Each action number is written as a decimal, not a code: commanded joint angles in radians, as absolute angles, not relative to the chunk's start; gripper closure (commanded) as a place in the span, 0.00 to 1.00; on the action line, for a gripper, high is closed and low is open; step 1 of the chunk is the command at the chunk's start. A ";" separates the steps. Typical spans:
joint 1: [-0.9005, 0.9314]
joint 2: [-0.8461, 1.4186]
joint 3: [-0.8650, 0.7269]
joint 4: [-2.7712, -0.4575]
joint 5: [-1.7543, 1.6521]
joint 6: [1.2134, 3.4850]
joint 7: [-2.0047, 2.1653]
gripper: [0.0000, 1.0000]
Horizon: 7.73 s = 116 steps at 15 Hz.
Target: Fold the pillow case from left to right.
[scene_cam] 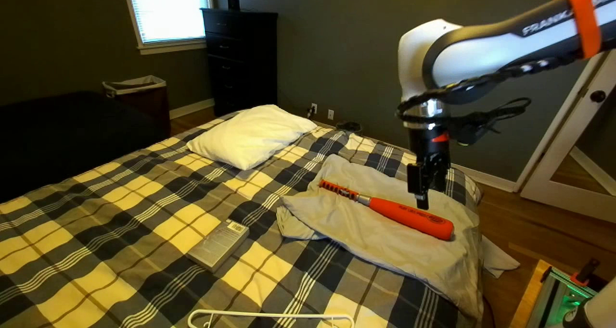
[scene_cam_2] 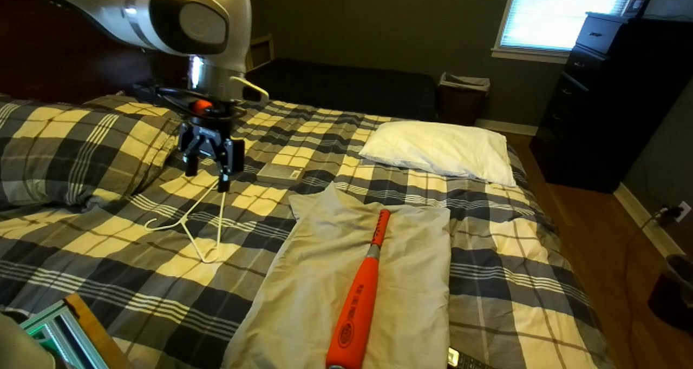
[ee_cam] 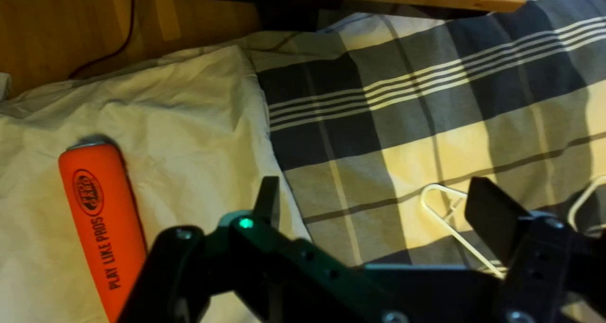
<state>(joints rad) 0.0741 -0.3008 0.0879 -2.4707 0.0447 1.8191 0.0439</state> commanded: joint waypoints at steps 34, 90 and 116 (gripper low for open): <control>0.182 0.723 -0.052 -1.823 -0.415 2.679 0.200 0.00; 0.043 0.911 -0.372 -1.328 -0.362 2.327 0.355 0.53; 0.427 0.388 -0.197 -2.209 -0.533 2.033 1.367 0.00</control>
<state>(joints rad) 0.5298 0.3963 -0.2997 -2.2182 -0.4950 2.0528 1.3401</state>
